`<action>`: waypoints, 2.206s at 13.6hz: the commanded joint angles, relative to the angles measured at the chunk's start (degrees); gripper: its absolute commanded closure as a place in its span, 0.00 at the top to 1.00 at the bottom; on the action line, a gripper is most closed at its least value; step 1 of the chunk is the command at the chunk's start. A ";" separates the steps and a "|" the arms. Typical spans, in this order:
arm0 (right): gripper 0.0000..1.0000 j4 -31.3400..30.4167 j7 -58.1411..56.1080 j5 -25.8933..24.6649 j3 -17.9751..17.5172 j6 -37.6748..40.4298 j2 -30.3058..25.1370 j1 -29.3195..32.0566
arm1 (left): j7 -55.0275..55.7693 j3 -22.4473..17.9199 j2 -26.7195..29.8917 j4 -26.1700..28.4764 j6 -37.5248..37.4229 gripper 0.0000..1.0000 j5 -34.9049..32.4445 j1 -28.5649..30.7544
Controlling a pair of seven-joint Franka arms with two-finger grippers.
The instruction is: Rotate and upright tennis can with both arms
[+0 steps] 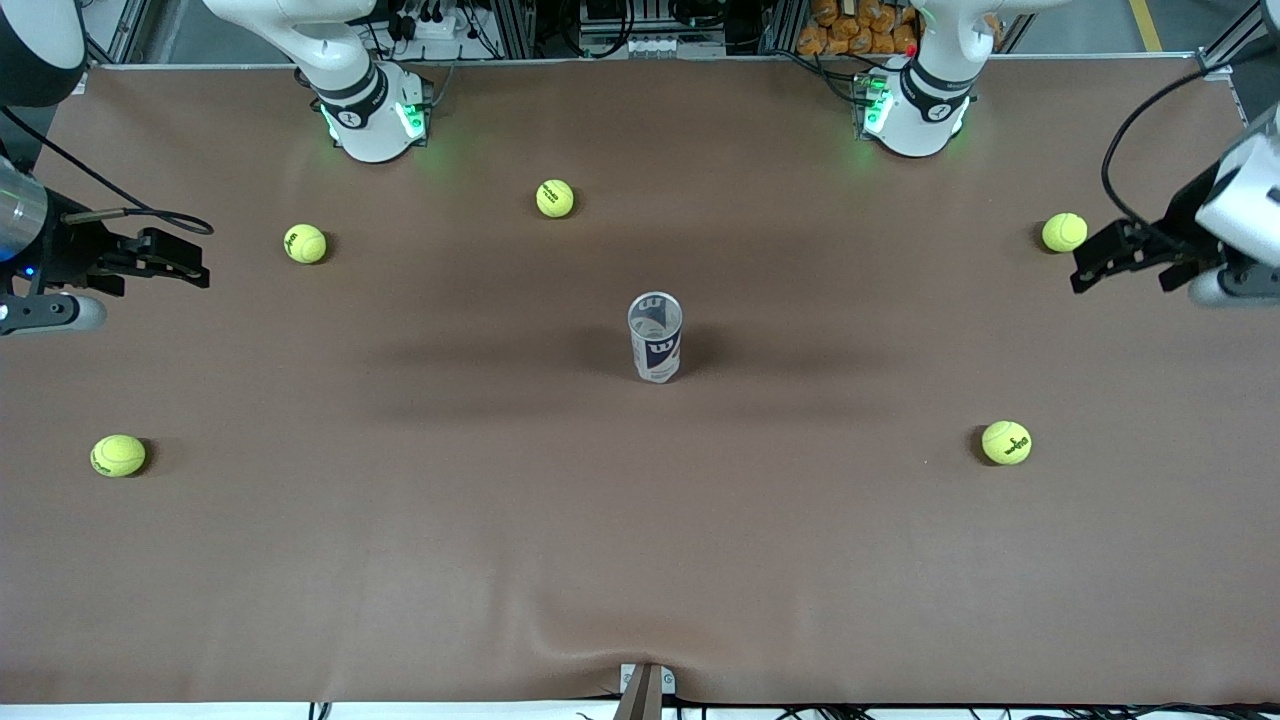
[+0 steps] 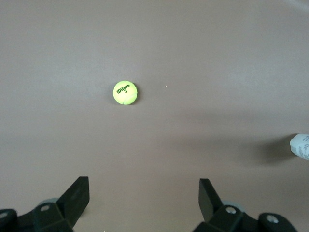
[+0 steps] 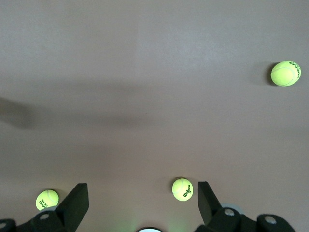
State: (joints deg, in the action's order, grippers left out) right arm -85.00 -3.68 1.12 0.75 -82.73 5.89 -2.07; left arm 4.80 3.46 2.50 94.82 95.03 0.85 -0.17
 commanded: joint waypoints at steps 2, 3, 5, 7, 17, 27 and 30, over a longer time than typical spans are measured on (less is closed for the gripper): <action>1.00 0.01 0.16 0.20 0.22 -0.06 -0.09 -0.48 | 1.17 0.32 2.34 2.74 3.74 1.00 -0.94 0.17; 1.00 0.01 0.16 0.20 0.22 -0.15 -0.18 -0.39 | 0.91 0.24 2.16 2.65 4.80 1.00 -1.02 0.17; 1.00 -0.17 0.51 0.20 0.31 -0.76 -0.53 -0.39 | -0.41 0.23 2.25 2.74 4.81 1.00 -1.20 0.34; 1.00 -0.17 0.78 0.20 0.31 -0.76 -0.79 -0.22 | -1.02 0.50 2.68 2.74 4.64 1.00 -1.29 0.26; 1.00 -1.22 0.61 0.28 0.66 -0.24 -2.73 3.29 | 1.61 1.29 2.77 1.24 3.85 1.00 -0.85 0.17; 1.00 -5.17 0.60 0.81 0.48 -0.50 -6.76 4.62 | 1.88 1.29 2.95 1.24 2.61 1.00 -0.32 0.34; 1.00 -5.96 0.60 1.51 0.22 -0.94 -7.82 4.01 | 1.61 1.29 2.78 1.24 2.61 1.00 -0.23 0.26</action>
State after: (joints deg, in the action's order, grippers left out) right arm -88.09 -3.56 1.87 1.18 -82.66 0.74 2.34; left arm 5.67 4.34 4.49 95.97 98.55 0.85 -0.12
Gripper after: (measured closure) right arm 0.000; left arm 0.000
